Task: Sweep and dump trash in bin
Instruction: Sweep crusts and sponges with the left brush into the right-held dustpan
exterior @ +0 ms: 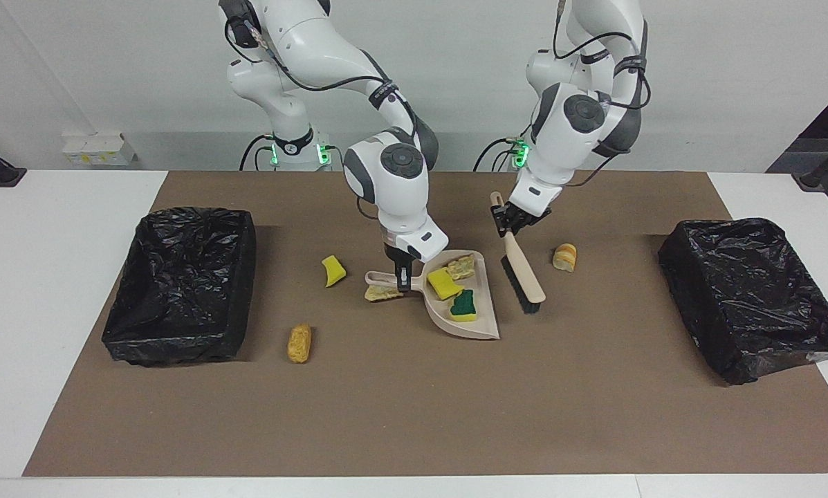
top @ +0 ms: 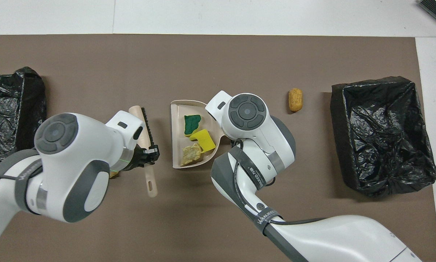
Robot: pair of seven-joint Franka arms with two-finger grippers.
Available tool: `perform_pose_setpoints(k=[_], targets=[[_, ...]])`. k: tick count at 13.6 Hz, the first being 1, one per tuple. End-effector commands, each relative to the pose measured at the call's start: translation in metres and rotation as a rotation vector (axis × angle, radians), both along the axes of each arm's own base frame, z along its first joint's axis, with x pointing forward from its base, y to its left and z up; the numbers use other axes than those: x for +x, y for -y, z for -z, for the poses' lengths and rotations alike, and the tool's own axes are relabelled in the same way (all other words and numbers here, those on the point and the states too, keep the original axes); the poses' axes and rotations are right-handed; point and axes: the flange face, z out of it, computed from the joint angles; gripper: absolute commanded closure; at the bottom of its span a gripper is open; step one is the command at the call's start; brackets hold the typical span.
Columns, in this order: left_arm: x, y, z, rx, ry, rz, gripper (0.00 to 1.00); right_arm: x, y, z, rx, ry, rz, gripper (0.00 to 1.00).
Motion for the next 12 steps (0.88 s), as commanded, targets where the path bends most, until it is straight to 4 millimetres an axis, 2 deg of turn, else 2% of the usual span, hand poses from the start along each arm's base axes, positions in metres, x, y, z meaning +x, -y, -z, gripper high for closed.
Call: perform_pose_setpoints(k=[1,4,5,6,7,10,12], targets=[[0.004,-0.049,0.002,0.044,-0.063,-0.252,1.00,0.003,-0.005,0.000,0.010,0.017,-0.056,1.00],[-0.001,-0.091,0.007,0.141,-0.142,-0.411,1.00,0.002,-0.007,-0.005,0.002,0.010,-0.084,1.00],[-0.018,-0.107,0.011,0.170,-0.189,-0.419,1.00,0.001,-0.011,-0.012,0.003,0.012,-0.087,1.00],[-0.043,-0.119,0.020,0.189,-0.207,-0.410,1.00,0.002,-0.013,-0.015,-0.005,0.002,-0.092,1.00],[-0.061,-0.123,0.030,0.193,-0.203,-0.392,1.00,0.002,-0.012,-0.016,-0.021,-0.019,-0.088,1.00],[-0.086,-0.101,0.076,0.194,-0.189,-0.274,1.00,-0.005,-0.019,-0.016,-0.021,-0.039,-0.093,1.00],[-0.081,-0.075,0.087,0.174,-0.134,-0.160,1.00,-0.009,-0.023,-0.013,-0.027,-0.051,-0.101,1.00]])
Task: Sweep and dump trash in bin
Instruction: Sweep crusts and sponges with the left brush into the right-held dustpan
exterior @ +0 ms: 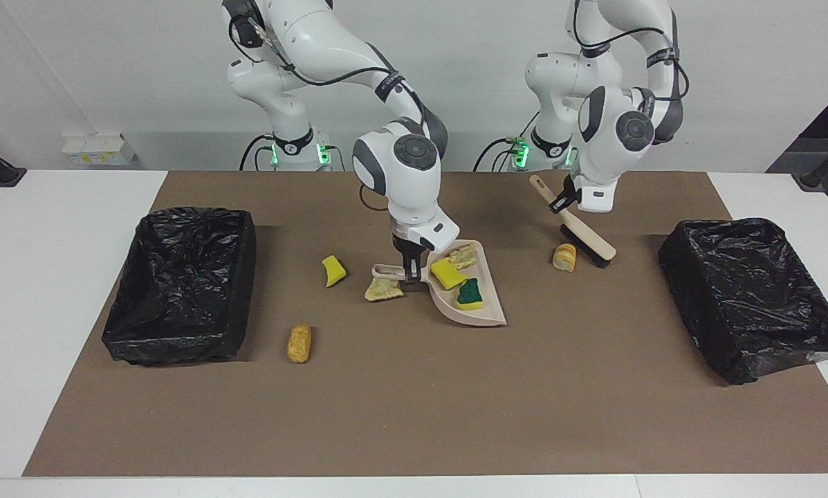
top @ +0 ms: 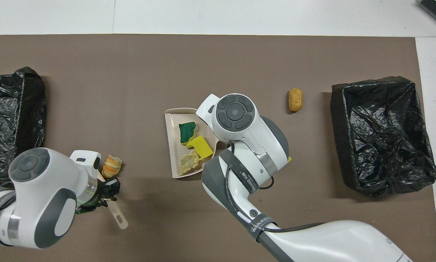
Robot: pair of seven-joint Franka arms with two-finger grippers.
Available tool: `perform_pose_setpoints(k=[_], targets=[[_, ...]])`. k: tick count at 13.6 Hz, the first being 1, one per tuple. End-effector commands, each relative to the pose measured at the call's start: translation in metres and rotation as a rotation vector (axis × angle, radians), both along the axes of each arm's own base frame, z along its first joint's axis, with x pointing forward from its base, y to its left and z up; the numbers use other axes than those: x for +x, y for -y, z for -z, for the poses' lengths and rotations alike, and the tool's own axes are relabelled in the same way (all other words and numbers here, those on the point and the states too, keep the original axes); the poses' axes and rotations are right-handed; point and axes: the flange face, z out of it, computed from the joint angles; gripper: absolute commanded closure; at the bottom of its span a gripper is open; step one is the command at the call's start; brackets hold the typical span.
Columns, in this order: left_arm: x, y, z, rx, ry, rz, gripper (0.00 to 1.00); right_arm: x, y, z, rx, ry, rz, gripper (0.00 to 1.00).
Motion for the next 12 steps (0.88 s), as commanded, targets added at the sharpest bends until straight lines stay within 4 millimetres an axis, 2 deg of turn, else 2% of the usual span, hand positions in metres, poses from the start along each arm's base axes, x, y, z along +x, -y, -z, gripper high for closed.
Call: perform_pose_setpoints(k=[1,6,7,9,12], targets=[[-0.002,0.026,0.008,-0.032,0.069,0.160,1.00,0.002,-0.001,0.000,0.005,-0.019,-0.019,1.00],[0.009,0.075,0.002,-0.186,0.125,0.417,1.00,0.000,-0.008,0.004,0.015,-0.016,0.027,1.00],[0.008,0.089,0.011,-0.190,0.132,0.446,1.00,-0.001,-0.010,0.004,0.017,-0.016,0.029,1.00],[0.003,0.118,0.013,-0.202,0.161,0.498,1.00,-0.001,-0.009,0.005,0.017,-0.015,0.040,1.00],[0.005,0.163,-0.001,-0.258,0.213,0.543,1.00,-0.001,-0.010,0.005,0.018,-0.013,0.042,1.00]])
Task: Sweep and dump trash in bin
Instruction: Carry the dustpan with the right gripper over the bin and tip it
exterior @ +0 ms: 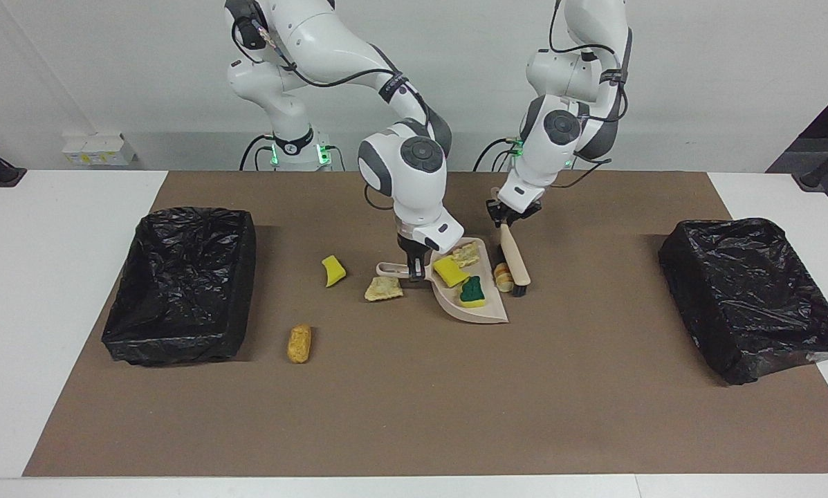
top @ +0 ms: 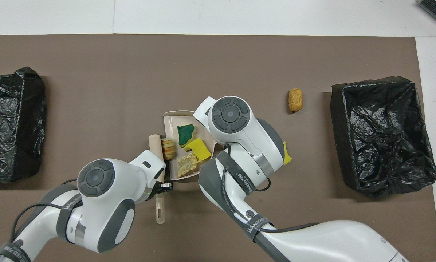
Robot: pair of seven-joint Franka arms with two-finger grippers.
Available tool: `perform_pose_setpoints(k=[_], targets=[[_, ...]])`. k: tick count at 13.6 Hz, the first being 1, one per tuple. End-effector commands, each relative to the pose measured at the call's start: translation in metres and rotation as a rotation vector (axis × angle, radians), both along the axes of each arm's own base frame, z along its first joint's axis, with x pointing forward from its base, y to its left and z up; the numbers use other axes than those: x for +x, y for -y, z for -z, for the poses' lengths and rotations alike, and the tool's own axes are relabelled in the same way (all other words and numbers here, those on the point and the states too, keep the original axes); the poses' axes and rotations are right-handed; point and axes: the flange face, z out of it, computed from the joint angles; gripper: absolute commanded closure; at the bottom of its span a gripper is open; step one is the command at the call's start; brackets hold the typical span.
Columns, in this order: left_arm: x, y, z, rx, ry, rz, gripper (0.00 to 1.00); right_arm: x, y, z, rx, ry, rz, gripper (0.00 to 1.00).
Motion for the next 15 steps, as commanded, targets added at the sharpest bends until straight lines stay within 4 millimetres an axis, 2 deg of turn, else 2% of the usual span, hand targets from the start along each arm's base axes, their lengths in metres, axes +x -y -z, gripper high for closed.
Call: perform_pose_setpoints(k=[1,4,6,8,10,12,13,14,15], targets=[[0.013,0.030,-0.009,-0.045,0.021,0.034,1.00,0.002,-0.004,-0.001,0.018,-0.002,0.030,1.00],[0.022,0.018,-0.009,-0.034,0.003,0.016,1.00,0.002,-0.004,-0.001,0.020,-0.001,0.038,1.00],[0.037,-0.013,-0.007,-0.014,-0.013,-0.037,1.00,0.003,-0.005,-0.002,0.027,0.008,0.039,1.00],[0.051,-0.044,-0.016,0.022,-0.008,-0.065,1.00,0.005,-0.005,0.000,0.033,0.012,0.041,1.00],[0.064,-0.062,-0.026,0.040,0.018,-0.086,1.00,0.005,-0.005,0.000,0.032,0.011,0.039,1.00],[0.079,-0.079,-0.041,0.061,0.046,-0.097,1.00,0.009,0.004,-0.007,0.046,0.012,0.053,1.00],[0.090,-0.087,-0.056,0.083,0.043,-0.095,1.00,0.009,0.006,-0.015,0.059,0.013,0.055,1.00],[0.107,-0.102,-0.080,0.091,0.025,-0.123,1.00,0.015,0.019,-0.025,0.071,0.020,0.062,1.00],[0.114,-0.105,-0.093,0.103,0.017,-0.118,1.00,0.019,0.033,-0.033,0.078,0.015,0.061,1.00]])
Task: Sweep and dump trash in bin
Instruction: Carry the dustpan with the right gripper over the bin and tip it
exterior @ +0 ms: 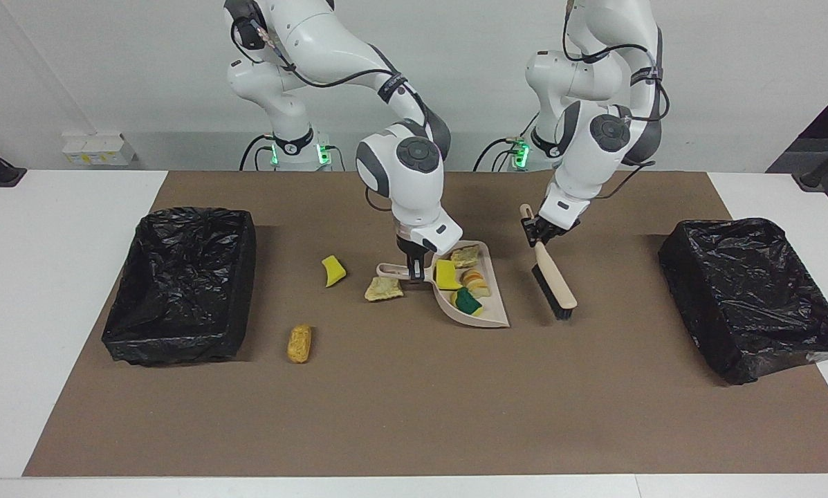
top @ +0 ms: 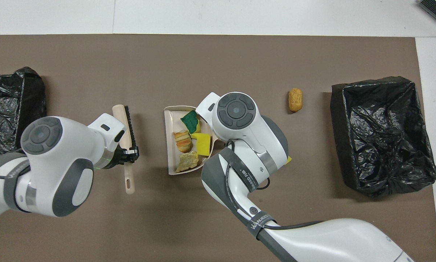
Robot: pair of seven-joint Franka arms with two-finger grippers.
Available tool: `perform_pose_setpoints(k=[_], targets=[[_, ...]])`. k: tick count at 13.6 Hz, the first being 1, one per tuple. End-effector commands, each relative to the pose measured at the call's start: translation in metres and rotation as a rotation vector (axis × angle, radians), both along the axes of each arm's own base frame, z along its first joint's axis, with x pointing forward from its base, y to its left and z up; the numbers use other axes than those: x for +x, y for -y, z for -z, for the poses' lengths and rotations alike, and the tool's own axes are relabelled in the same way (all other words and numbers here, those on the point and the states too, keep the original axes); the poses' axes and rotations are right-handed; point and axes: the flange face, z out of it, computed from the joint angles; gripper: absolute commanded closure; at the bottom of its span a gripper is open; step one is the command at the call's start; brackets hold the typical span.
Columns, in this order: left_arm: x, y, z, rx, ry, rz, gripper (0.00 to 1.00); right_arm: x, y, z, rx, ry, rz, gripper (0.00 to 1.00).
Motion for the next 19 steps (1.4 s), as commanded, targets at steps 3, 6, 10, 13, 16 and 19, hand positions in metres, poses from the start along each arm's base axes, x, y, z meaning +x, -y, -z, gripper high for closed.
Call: perform_pose_setpoints(k=[3,6,10,13,16,19], targets=[[0.014,-0.009,-0.037,0.069,-0.038,0.029,1.00,0.001,0.072,-0.059,0.038,0.006,0.032,1.00],[-0.016,0.016,-0.030,0.074,-0.047,0.067,1.00,0.009,0.141,-0.089,0.035,-0.003,0.020,1.00],[-0.076,0.064,-0.012,0.075,-0.042,0.097,1.00,0.020,0.250,-0.131,0.035,0.018,0.045,1.00],[-0.132,0.118,0.003,0.085,-0.020,0.075,1.00,0.021,0.342,-0.152,0.024,0.045,0.084,1.00],[-0.180,0.150,0.012,0.061,-0.040,0.078,1.00,0.014,0.429,-0.157,0.013,0.045,0.121,1.00],[-0.217,0.157,0.028,0.017,-0.061,0.094,1.00,-0.009,0.520,-0.160,-0.018,0.048,0.116,1.00]])
